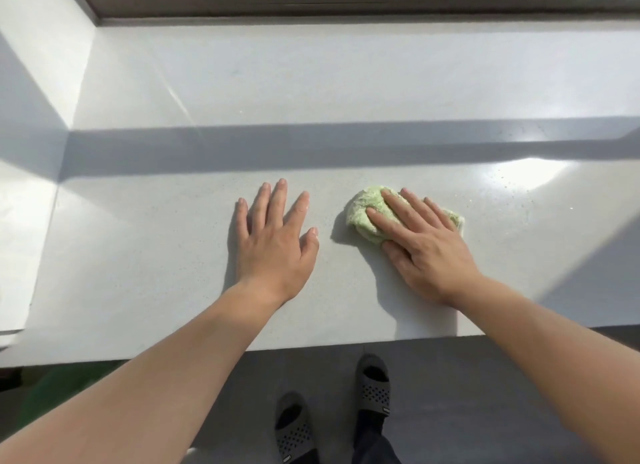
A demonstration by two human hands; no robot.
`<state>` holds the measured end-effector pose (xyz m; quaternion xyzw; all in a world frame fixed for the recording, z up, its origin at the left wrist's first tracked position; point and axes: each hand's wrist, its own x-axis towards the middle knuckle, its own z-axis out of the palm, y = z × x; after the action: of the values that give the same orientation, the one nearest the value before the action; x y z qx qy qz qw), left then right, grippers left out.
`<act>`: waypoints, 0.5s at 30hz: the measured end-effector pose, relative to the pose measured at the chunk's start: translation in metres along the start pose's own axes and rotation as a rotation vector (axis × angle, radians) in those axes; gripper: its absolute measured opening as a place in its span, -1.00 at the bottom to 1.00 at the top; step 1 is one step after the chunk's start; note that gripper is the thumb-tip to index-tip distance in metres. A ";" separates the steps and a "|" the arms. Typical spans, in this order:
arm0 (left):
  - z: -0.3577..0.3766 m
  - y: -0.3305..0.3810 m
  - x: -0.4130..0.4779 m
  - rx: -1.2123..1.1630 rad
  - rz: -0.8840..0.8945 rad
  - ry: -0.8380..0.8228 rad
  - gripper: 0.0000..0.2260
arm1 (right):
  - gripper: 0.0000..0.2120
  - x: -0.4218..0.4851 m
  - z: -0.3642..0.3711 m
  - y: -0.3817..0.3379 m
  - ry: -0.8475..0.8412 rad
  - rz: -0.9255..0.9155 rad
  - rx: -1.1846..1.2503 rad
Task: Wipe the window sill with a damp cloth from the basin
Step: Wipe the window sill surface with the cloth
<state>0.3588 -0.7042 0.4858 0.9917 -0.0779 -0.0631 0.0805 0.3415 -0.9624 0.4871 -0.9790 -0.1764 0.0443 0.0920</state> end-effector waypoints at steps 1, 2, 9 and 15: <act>-0.001 0.001 0.001 -0.015 -0.008 -0.007 -0.46 | -0.53 0.021 -0.006 0.014 0.018 0.106 0.009; -0.002 0.003 0.002 -0.034 -0.017 -0.011 -0.46 | -0.52 0.042 -0.010 0.026 0.037 0.228 0.027; -0.012 0.022 0.053 -0.205 -0.053 0.130 -0.59 | -0.54 0.067 0.000 0.004 0.065 0.076 0.002; -0.006 0.034 0.113 -0.231 -0.110 0.119 -0.50 | -0.54 0.143 -0.020 0.088 0.019 0.148 0.051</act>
<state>0.4655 -0.7546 0.4851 0.9806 -0.0105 -0.0172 0.1951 0.5071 -0.9961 0.4815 -0.9871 -0.1015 0.0461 0.1152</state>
